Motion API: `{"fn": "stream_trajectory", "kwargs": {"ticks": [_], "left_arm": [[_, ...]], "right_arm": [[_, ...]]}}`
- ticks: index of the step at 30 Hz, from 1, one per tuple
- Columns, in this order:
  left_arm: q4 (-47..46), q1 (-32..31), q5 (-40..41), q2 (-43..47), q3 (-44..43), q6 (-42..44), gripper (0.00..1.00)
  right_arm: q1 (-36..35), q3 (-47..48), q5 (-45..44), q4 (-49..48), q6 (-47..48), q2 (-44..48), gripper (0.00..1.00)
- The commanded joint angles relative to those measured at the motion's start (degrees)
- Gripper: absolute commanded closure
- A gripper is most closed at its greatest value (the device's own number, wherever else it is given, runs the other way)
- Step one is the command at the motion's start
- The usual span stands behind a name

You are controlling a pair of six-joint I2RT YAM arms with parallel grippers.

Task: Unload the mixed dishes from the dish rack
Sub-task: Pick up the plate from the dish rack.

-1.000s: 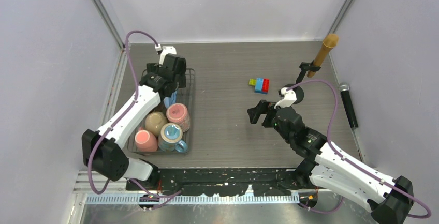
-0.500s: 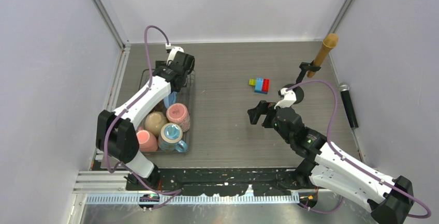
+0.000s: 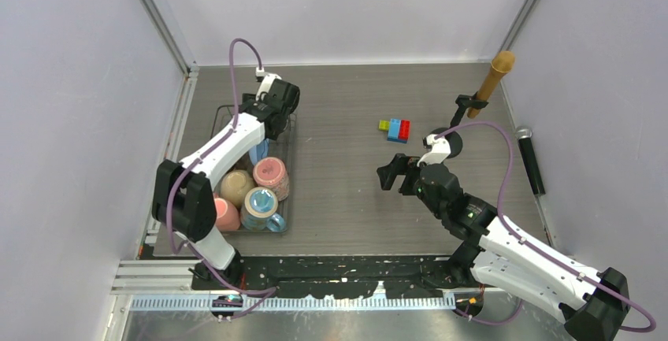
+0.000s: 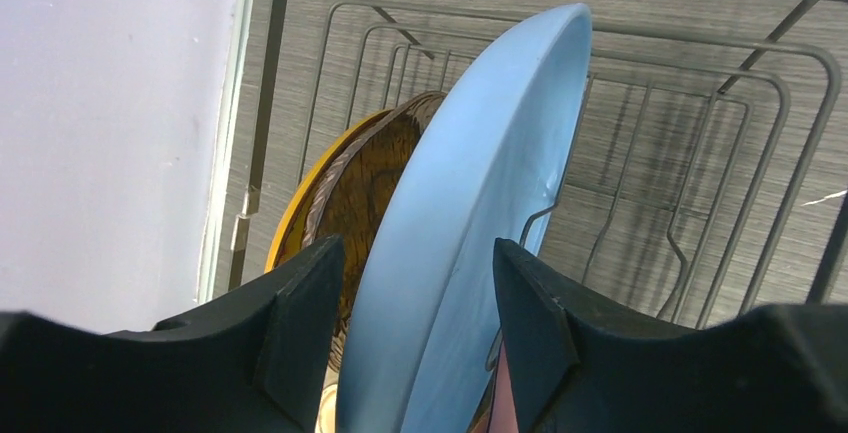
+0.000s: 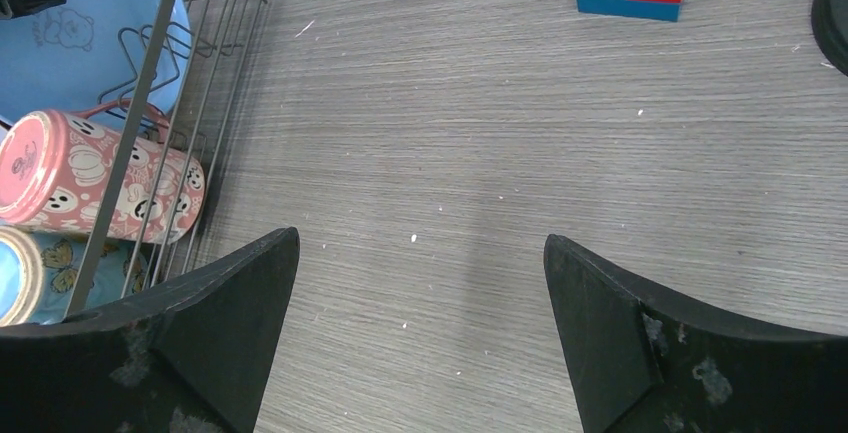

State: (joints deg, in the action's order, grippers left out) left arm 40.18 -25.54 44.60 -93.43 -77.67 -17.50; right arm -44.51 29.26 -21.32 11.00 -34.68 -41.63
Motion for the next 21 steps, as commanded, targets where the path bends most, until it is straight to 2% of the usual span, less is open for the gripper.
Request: {"fn": "stream_trajectory", "kwargs": {"ticks": [1,4,14,17,21], "left_arm": [[0.6,-0.2,2.2,-0.8,-2.2,0.2,0.43],[0.8,-0.1,2.4,-1.3,-2.4,0.2,0.52],[1.0,-0.2,1.5,-2.2,-2.8,0.1,0.70],[1.5,-0.2,1.3,-2.3,-3.3,0.4,0.78],[2.2,-0.2,0.7,-1.7,-4.3,1.3,1.00]], "right_arm": [[0.0,0.6,-0.2,-0.3,-0.2,0.5,0.00],[-0.1,0.7,-0.2,0.3,-0.2,1.1,0.00],[0.0,0.3,-0.9,1.2,-0.5,2.3,0.00],[0.0,0.3,-0.8,1.4,-0.3,2.3,0.00],[0.0,0.3,-1.3,1.5,0.0,2.3,0.00]]}}
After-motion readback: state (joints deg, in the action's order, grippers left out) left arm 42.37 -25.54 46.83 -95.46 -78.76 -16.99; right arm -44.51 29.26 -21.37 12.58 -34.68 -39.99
